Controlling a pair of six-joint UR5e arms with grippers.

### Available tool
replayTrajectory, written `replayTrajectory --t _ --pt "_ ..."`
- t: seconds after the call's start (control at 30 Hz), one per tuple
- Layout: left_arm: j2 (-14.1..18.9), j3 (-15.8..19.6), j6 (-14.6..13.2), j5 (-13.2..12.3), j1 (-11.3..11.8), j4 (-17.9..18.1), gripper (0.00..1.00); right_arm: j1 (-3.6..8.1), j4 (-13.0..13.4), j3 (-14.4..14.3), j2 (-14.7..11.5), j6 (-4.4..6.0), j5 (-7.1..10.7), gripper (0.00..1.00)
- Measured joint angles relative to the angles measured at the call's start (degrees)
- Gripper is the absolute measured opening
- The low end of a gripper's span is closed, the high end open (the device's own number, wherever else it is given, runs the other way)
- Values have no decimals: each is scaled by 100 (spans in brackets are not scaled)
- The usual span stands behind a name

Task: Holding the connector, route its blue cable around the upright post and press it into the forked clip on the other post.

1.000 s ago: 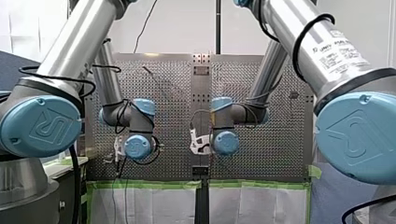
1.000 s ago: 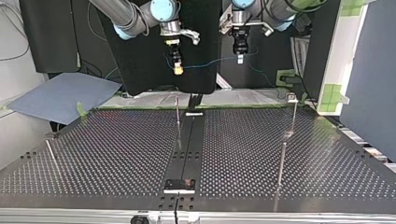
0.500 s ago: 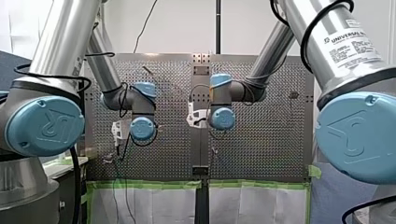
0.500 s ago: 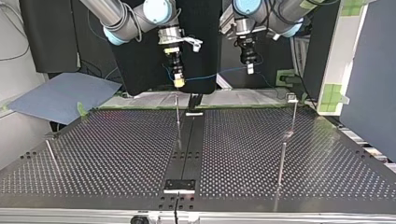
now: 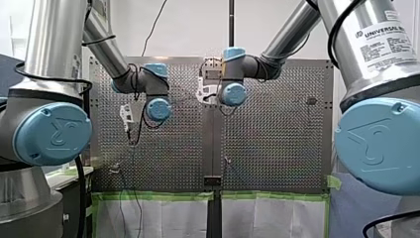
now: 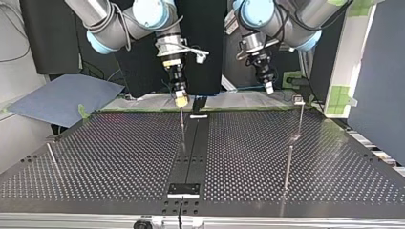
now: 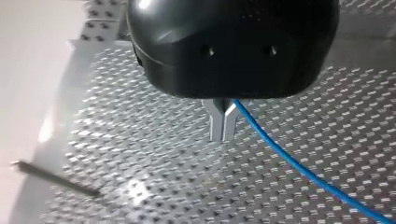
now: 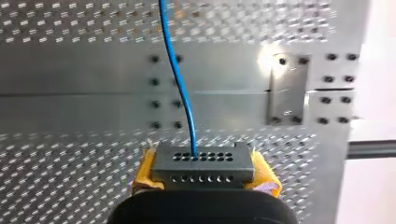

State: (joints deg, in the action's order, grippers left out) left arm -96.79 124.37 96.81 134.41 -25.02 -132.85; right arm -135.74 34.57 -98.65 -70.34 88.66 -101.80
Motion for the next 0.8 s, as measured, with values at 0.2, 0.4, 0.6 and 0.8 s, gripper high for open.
replayTrajectory --t 0.2,0.4,0.6,0.8 --pt "327 -327 -2 32 108 -325 3 41 -288 321 -27 -6 206 0" --pt "647 -647 -5 42 239 -647 5 81 -480 642 -26 -11 337 0" --pt "962 -963 -22 10 385 -963 5 130 -620 993 -22 2 489 0" --pt "1287 -1287 -43 -166 535 -1288 5 175 -725 1311 -21 16 681 0"
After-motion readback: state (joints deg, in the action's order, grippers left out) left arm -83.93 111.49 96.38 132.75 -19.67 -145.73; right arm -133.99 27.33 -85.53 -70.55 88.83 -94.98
